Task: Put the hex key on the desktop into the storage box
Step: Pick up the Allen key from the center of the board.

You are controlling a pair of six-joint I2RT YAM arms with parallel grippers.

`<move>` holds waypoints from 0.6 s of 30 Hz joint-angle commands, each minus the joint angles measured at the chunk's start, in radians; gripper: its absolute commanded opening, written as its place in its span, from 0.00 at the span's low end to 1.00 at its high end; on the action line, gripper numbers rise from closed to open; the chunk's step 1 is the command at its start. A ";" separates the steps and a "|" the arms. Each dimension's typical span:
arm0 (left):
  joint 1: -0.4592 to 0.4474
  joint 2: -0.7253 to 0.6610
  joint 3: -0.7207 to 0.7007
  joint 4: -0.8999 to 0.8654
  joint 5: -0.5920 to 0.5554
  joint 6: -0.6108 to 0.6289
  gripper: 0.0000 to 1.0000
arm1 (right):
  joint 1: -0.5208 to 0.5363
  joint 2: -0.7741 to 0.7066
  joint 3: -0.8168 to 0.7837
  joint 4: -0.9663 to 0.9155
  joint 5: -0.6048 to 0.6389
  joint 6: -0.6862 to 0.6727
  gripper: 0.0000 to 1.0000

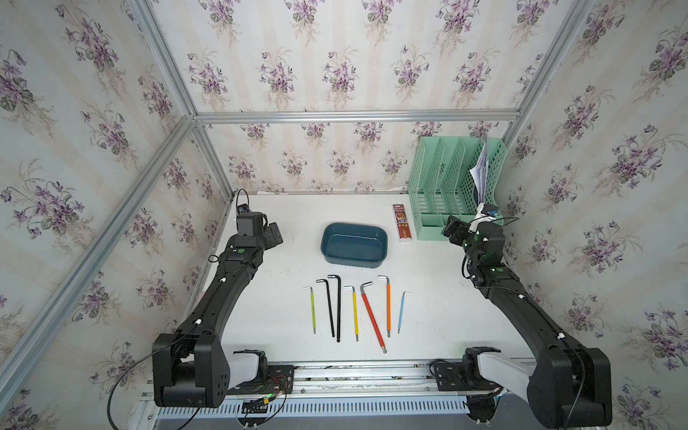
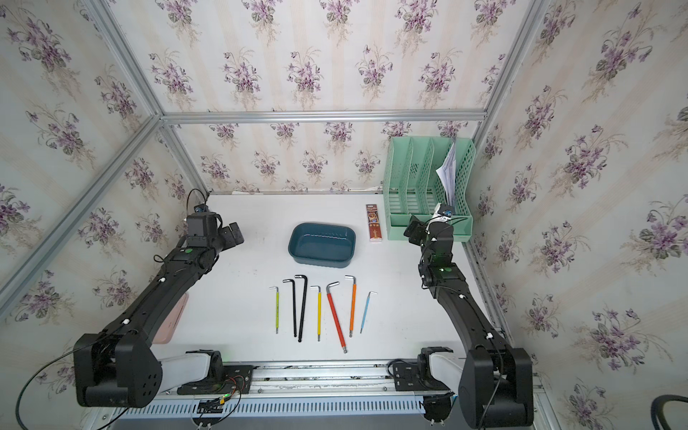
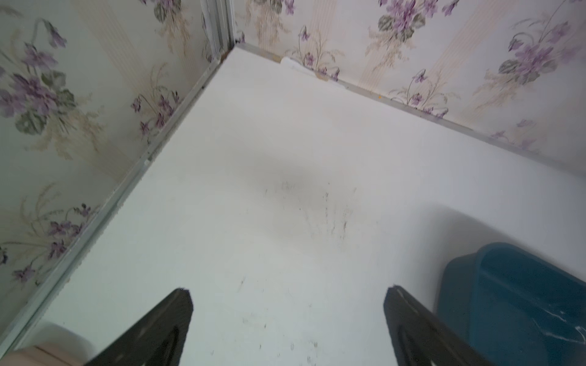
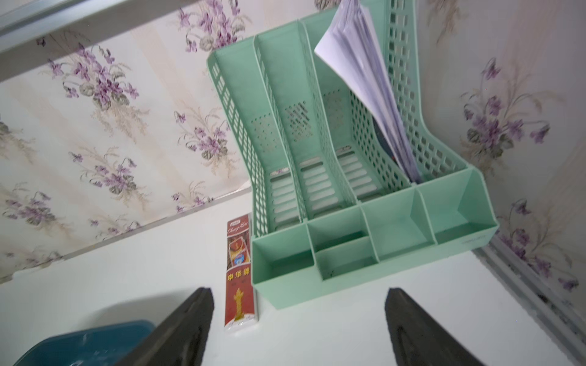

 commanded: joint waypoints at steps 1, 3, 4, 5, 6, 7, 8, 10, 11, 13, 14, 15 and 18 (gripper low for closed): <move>-0.001 -0.015 0.008 -0.194 0.162 -0.075 0.99 | 0.001 -0.018 0.040 -0.318 -0.185 0.109 0.78; -0.006 -0.029 -0.003 -0.220 0.259 -0.069 0.99 | 0.004 -0.045 0.018 -0.354 -0.285 0.159 0.74; -0.009 -0.032 -0.007 -0.231 0.295 -0.068 0.99 | 0.006 -0.059 0.001 -0.364 -0.328 0.165 0.71; -0.017 -0.037 -0.010 -0.250 0.328 -0.062 0.99 | 0.014 -0.070 -0.013 -0.387 -0.347 0.179 0.70; -0.026 -0.037 -0.008 -0.276 0.345 -0.061 0.99 | 0.024 -0.079 -0.021 -0.416 -0.353 0.193 0.70; -0.032 -0.039 -0.006 -0.300 0.354 -0.064 0.99 | 0.033 -0.085 -0.023 -0.441 -0.362 0.196 0.68; -0.037 -0.040 -0.005 -0.322 0.371 -0.067 0.99 | 0.046 -0.088 -0.022 -0.474 -0.370 0.194 0.68; -0.048 -0.047 -0.012 -0.341 0.410 -0.070 0.99 | 0.081 -0.087 -0.011 -0.540 -0.354 0.190 0.68; -0.056 -0.048 -0.016 -0.344 0.434 -0.069 0.99 | 0.108 -0.081 -0.004 -0.576 -0.328 0.193 0.68; -0.076 -0.038 -0.011 -0.352 0.456 -0.063 0.99 | 0.169 -0.068 0.014 -0.639 -0.267 0.207 0.69; -0.090 -0.027 -0.002 -0.362 0.459 -0.057 0.99 | 0.213 -0.058 0.020 -0.659 -0.235 0.216 0.70; -0.105 -0.018 0.006 -0.371 0.461 -0.049 0.99 | 0.256 -0.047 0.023 -0.672 -0.208 0.228 0.70; -0.158 0.022 0.039 -0.385 0.456 -0.019 0.99 | 0.338 -0.005 0.020 -0.683 -0.201 0.253 0.68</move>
